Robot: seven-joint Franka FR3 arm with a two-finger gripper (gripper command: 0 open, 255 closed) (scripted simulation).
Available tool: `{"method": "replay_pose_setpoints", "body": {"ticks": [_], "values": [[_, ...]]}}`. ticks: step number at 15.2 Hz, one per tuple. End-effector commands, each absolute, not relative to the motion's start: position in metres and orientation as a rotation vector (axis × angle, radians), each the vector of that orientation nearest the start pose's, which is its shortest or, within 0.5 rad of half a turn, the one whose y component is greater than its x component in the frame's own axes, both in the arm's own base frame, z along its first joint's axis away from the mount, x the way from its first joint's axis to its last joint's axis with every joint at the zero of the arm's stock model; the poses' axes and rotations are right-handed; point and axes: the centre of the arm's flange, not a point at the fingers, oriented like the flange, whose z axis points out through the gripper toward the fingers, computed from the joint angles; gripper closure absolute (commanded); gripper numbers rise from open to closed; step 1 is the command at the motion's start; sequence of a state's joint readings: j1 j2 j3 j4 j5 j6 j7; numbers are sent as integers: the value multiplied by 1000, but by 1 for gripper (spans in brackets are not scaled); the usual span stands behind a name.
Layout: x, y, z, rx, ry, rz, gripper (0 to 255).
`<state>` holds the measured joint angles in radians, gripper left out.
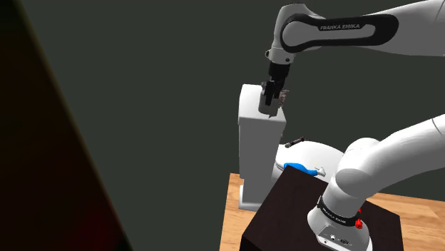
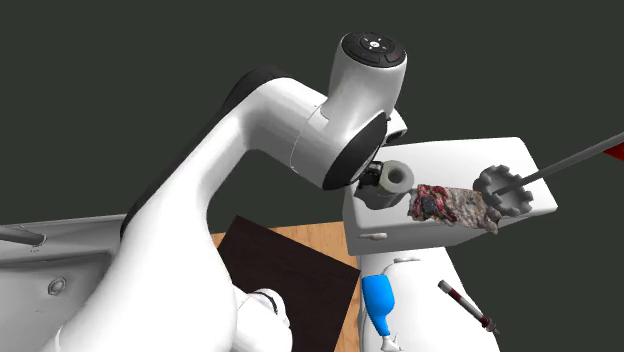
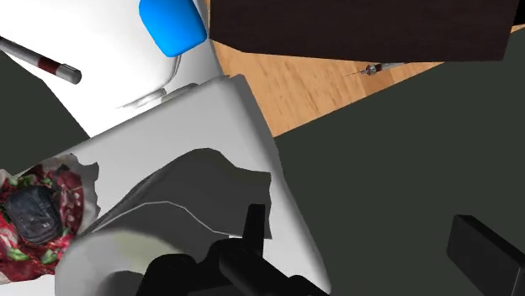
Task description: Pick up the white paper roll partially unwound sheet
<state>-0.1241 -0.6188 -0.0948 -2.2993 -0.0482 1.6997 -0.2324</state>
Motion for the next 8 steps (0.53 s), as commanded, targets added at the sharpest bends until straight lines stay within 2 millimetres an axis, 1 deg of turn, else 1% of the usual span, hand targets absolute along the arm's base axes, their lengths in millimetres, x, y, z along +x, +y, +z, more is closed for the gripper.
{"method": "replay_pose_setpoints", "body": {"ticks": [1, 7, 8], "values": [[361, -115, 572, -3139, -16, -28, 0], [379, -192, 573, -3138, 104, -26, 0], [381, -200, 573, -3137, 117, -25, 0]]}}
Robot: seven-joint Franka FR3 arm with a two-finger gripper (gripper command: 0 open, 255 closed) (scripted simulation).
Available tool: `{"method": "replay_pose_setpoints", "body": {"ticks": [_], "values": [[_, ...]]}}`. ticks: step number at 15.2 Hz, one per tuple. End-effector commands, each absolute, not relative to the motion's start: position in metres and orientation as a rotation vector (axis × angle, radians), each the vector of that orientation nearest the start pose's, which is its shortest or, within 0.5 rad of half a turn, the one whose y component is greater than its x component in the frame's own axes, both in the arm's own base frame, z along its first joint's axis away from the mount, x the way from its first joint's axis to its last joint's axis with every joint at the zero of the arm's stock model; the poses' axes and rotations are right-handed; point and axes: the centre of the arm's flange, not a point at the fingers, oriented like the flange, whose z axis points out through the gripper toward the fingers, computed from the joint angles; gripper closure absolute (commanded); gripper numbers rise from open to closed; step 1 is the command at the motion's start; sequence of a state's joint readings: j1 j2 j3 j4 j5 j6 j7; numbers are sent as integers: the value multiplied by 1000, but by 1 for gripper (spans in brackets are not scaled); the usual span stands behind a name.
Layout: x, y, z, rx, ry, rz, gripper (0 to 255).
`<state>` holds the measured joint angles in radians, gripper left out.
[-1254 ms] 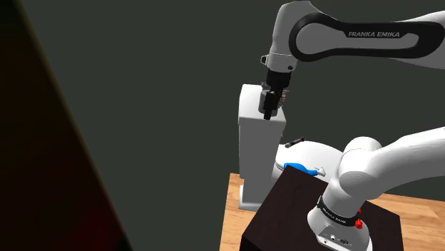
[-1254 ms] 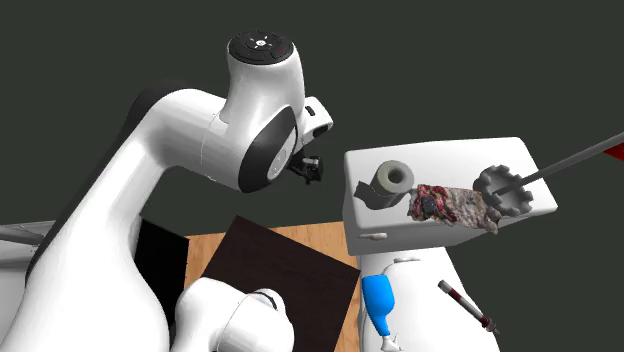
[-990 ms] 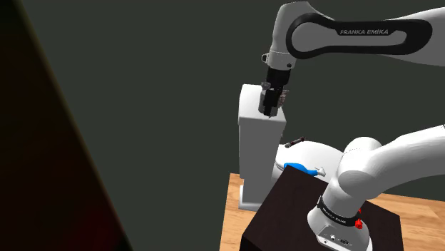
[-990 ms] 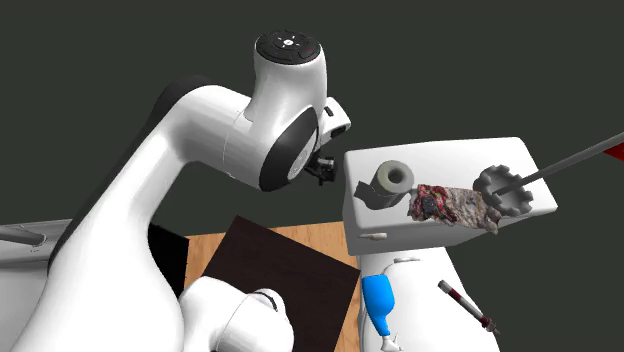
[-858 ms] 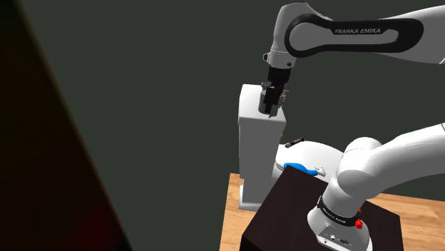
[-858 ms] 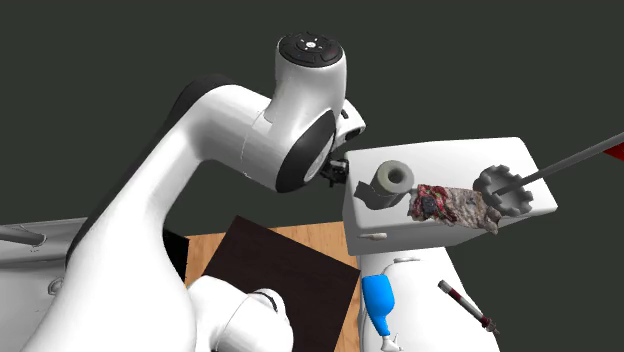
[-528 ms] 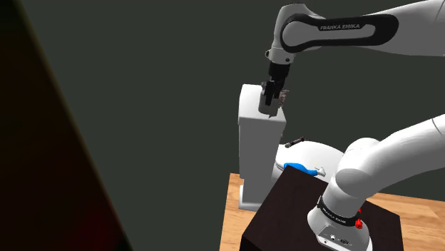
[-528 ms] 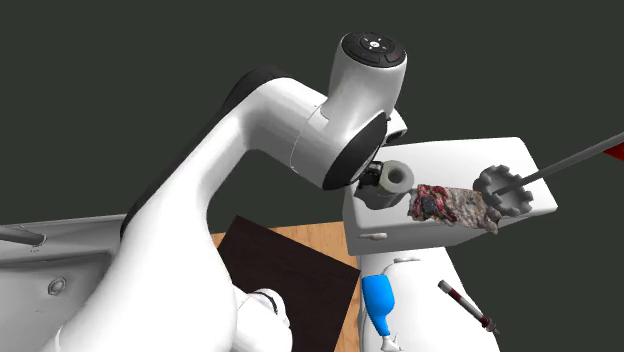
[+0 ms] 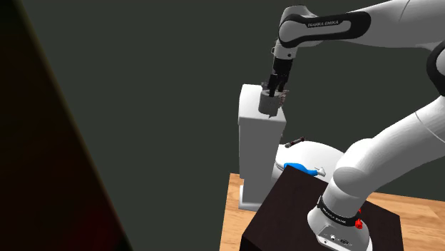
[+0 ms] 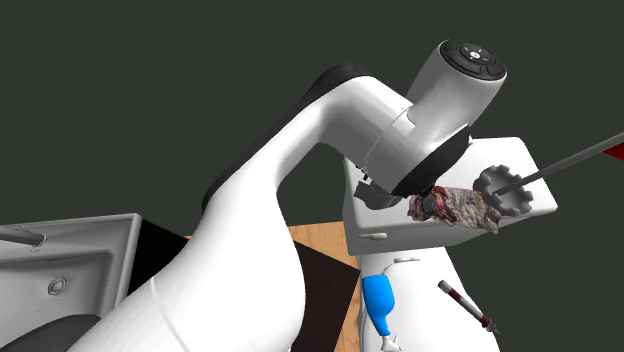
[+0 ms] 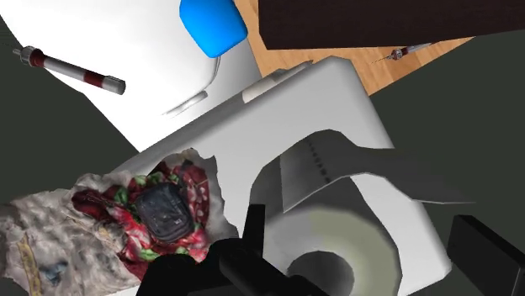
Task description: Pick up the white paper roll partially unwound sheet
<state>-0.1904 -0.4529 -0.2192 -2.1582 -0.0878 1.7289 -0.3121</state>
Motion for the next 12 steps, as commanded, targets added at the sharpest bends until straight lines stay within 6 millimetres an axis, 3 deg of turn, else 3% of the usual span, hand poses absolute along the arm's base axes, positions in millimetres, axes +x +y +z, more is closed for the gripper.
{"method": "replay_pose_setpoints", "body": {"ticks": [1, 9, 10, 12], "values": [[381, -200, 567, -3137, 117, -25, 0], [381, -200, 533, -3137, 117, -25, 0], [381, -201, 532, -3137, 117, -26, 255], [381, -200, 532, -3137, 117, -25, 255]]}}
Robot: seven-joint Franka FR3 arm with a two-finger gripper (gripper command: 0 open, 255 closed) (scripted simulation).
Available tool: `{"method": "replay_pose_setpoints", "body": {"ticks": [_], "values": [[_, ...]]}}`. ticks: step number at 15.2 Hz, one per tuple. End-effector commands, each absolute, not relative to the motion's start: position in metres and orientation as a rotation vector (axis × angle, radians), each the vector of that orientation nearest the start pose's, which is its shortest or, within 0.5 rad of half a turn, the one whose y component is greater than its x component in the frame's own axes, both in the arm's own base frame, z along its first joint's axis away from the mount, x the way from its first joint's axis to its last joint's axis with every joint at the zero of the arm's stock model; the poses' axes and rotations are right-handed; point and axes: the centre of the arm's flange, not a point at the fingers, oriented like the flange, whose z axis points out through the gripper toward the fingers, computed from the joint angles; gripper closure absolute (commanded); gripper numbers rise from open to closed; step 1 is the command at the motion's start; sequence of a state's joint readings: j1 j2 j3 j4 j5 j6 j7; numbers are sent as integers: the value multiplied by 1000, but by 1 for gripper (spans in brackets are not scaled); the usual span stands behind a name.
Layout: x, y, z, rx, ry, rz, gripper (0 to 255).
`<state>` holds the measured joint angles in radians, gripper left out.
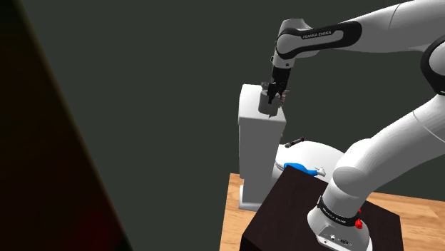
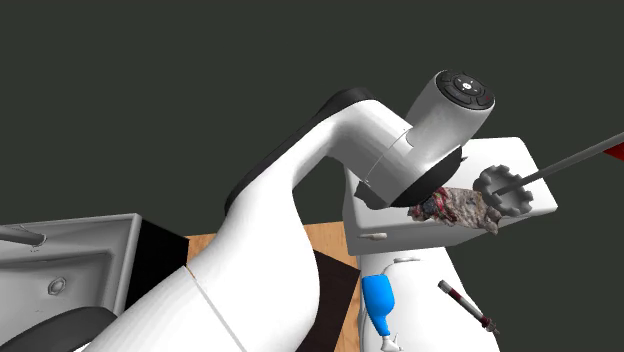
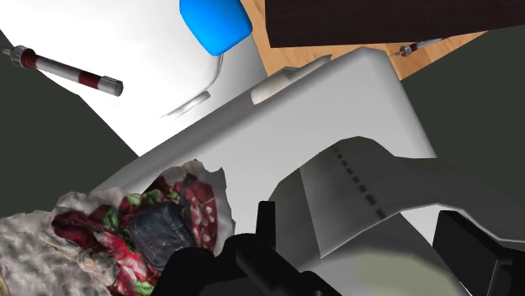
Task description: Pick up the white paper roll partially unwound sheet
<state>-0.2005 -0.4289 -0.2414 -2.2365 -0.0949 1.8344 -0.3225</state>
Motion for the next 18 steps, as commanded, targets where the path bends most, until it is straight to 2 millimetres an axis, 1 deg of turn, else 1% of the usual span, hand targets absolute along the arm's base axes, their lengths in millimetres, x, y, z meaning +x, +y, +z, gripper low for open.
{"method": "replay_pose_setpoints", "body": {"ticks": [1, 7, 18], "values": [[381, -200, 532, -3137, 117, -25, 255], [381, -200, 533, -3137, 117, -25, 255], [381, -200, 591, -3137, 117, -25, 255]]}}
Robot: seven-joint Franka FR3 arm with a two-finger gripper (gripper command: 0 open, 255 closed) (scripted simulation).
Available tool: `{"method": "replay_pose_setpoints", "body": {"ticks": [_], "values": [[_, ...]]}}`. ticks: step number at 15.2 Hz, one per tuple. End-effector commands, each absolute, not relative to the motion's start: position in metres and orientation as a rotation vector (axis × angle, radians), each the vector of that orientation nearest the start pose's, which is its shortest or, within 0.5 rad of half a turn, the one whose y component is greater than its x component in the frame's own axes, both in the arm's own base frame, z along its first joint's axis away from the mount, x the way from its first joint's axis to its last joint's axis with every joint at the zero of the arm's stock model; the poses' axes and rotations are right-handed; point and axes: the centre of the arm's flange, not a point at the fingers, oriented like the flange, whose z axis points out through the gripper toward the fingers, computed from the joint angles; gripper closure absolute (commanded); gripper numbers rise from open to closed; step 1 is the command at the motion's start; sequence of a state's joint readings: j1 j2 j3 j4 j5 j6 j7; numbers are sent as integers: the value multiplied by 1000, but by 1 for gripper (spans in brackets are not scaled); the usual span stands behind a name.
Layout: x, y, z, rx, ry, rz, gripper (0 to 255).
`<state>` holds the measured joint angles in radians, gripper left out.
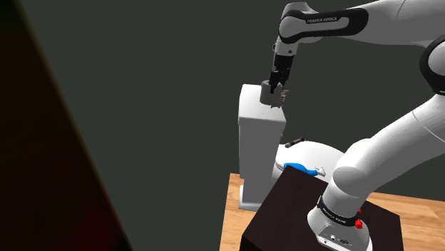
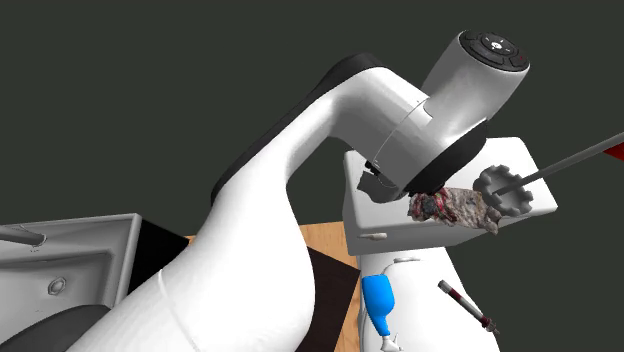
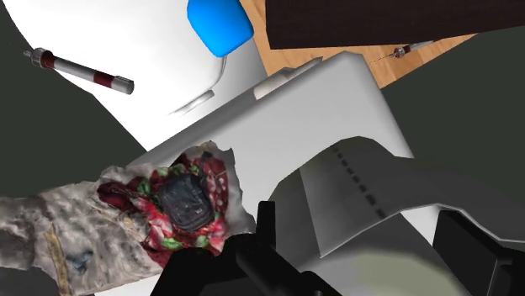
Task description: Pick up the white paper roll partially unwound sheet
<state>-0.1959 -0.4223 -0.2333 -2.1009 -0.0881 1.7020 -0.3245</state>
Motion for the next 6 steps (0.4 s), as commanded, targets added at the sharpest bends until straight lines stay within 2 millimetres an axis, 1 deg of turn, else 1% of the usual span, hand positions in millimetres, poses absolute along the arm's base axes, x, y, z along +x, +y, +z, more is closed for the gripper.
{"method": "replay_pose_setpoints", "body": {"ticks": [1, 4, 6], "values": [[381, -200, 596, -3137, 117, -25, 255], [381, -200, 612, -3137, 117, -25, 255], [381, -200, 613, -3137, 117, -25, 255]]}}
